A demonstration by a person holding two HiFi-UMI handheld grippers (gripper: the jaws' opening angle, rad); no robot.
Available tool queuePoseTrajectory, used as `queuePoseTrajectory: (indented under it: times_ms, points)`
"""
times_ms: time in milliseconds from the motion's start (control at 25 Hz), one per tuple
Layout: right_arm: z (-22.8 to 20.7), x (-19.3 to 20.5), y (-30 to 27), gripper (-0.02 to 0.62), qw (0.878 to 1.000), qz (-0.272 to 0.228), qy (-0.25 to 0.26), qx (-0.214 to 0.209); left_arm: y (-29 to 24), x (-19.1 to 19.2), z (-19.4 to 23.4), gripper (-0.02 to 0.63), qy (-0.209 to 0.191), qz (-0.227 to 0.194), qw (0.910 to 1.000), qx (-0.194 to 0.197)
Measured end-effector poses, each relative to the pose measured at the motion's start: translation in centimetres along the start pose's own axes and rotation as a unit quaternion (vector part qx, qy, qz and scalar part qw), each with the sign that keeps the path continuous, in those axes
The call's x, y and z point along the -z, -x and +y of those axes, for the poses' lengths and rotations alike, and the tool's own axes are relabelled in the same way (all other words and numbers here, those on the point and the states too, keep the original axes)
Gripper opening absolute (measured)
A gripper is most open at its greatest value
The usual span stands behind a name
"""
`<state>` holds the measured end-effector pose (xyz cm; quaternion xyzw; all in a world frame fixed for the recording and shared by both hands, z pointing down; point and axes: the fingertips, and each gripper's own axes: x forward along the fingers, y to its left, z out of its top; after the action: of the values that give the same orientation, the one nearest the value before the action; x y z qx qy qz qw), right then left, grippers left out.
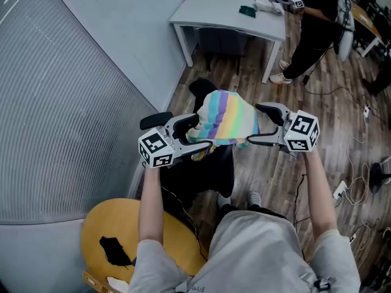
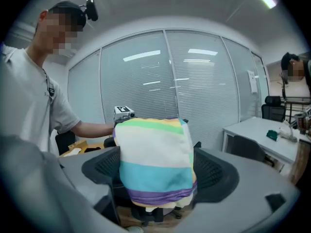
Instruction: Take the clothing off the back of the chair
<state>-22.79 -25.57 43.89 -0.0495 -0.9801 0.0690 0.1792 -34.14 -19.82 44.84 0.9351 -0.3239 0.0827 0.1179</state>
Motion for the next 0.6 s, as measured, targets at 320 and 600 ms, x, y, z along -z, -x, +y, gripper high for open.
queuePoseTrajectory:
  times_ms: [320,600]
  points:
    - [0.0,1.9,-4.5,0.437,0.992,-0.007,-0.069,-0.104,-2.1,1.8,1.1,0.417,0.064,-0.031,0.99,0.122]
    - [1.1,0.9,-4.6,0.292,0.994,-0.063,-0.059,-0.067,-2.3,1.1,0.1,0.411,0.069,-0.05,0.9878,0.13]
